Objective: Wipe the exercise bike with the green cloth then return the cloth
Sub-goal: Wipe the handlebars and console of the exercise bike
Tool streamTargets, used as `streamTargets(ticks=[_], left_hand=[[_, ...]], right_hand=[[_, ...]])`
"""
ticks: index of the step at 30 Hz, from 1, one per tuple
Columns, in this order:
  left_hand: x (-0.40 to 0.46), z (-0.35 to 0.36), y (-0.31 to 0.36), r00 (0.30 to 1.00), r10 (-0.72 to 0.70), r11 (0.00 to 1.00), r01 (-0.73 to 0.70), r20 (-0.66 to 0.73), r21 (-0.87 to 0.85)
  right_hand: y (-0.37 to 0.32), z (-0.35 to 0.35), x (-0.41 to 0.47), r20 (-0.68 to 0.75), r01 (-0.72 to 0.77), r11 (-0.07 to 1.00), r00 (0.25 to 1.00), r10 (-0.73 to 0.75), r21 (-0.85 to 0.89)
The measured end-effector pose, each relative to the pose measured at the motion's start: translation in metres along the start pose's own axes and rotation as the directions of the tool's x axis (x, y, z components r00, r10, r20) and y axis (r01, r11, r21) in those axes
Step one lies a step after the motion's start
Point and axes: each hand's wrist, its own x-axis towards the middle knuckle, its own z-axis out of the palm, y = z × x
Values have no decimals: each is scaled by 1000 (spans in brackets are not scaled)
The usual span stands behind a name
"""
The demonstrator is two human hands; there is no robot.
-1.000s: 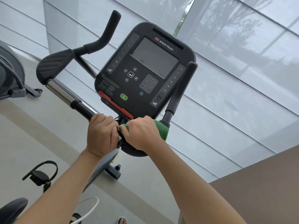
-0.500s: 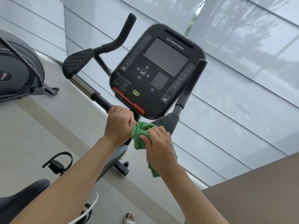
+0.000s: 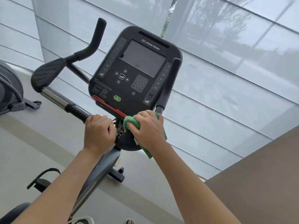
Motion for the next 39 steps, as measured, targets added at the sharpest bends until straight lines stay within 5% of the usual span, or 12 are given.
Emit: streamTargets(ticks=[15, 17, 20, 23, 26, 31, 36, 39], left_hand=[[2, 3, -1, 998, 45, 999, -45, -41, -1], [1, 1, -1, 998, 54, 998, -54, -18, -10], [0, -4, 1, 998, 29, 1000, -29, 48, 4], [-1, -9, 6, 994, 16, 1000, -16, 106, 6], [-3, -17, 16, 978, 53, 999, -50, 204, -21], [9, -31, 32, 935, 116, 980, -53, 336, -192], [20, -13, 67, 889, 224, 948, -104, 398, -302], [14, 4, 81, 908, 198, 958, -100, 370, -267]], right_hand=[[23, 27, -82, -402, 251, 949, 902, -157, 192], [27, 26, -72, -420, 188, 958, 903, -83, 215], [48, 13, -53, -447, -50, 923, 864, 231, 381], [57, 7, -44, -333, -191, 817, 844, 419, 544], [33, 24, -59, -244, -147, 716, 877, 413, 682], [1, 55, -104, -213, -116, 492, 800, 561, 863], [4, 84, -134, -117, -109, 338, 805, 582, 935], [30, 90, -126, 15, -213, 202, 722, 691, 956]])
